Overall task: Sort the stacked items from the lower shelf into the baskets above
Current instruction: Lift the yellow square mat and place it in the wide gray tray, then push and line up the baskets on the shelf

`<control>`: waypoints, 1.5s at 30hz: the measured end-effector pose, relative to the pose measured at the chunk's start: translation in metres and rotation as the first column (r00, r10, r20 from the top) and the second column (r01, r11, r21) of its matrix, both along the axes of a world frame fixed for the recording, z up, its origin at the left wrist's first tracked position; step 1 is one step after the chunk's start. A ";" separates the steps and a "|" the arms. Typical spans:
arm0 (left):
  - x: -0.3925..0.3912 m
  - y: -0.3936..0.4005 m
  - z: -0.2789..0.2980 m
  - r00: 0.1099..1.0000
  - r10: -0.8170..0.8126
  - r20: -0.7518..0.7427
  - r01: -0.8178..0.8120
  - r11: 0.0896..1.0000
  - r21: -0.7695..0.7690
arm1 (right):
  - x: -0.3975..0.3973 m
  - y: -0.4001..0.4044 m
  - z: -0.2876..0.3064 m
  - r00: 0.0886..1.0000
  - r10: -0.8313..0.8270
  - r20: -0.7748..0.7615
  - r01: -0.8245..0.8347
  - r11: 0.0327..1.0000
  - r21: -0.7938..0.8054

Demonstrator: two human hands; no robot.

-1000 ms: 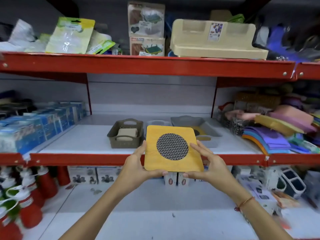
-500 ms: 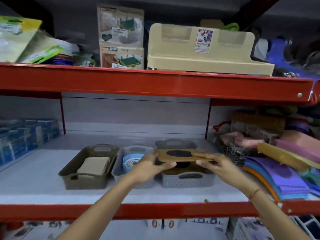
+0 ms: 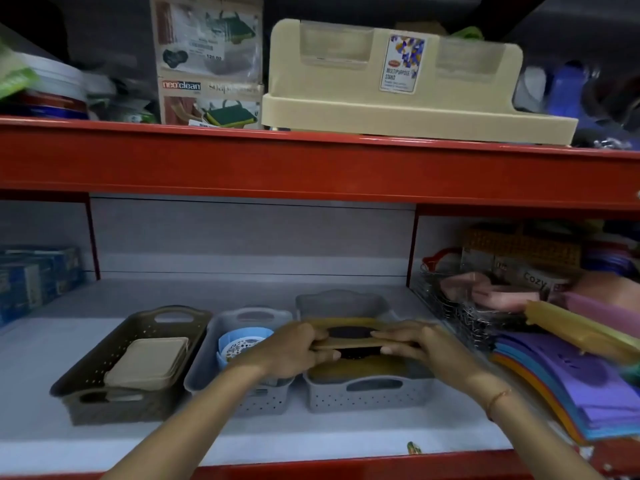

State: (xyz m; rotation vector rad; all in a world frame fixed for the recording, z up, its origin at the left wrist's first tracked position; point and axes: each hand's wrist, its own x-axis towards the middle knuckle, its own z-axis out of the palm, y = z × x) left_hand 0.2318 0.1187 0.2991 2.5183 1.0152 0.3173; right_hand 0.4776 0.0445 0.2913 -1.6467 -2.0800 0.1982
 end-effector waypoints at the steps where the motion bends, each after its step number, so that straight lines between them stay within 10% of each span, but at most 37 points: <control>1: 0.001 0.003 0.002 0.999 -0.007 -0.042 0.008 1.000 0.018 | 0.001 0.003 -0.001 0.998 0.003 0.057 -0.002 1.000 -0.014; 17: 0.035 0.005 0.003 0.868 0.082 -0.490 0.073 0.955 0.287 | -0.006 0.030 -0.003 0.944 0.052 0.326 -0.015 0.993 -0.116; 24: 0.018 0.007 0.003 0.983 0.038 -0.182 -0.031 0.999 0.041 | -0.011 0.029 -0.001 0.935 0.027 0.353 0.023 0.990 -0.136; 29: -0.032 0.004 0.028 0.909 0.279 0.310 -0.214 0.950 -0.229 | -0.054 0.029 0.012 0.971 -0.094 -0.222 0.089 0.996 -0.030; 33: -0.077 0.019 0.046 0.715 0.583 0.386 -0.277 0.743 -0.609 | -0.111 0.031 0.036 0.552 -0.070 -0.831 -0.107 0.982 -0.154; 37: -0.098 0.016 0.050 0.679 0.639 0.362 -0.144 0.599 -0.788 | -0.161 0.048 0.042 0.391 -0.232 -0.891 -0.195 0.925 -0.326; 45: -0.094 0.022 0.051 0.719 0.642 0.265 -0.184 0.544 -0.819 | -0.200 0.066 0.032 0.431 -0.426 -0.796 -0.154 0.834 -0.530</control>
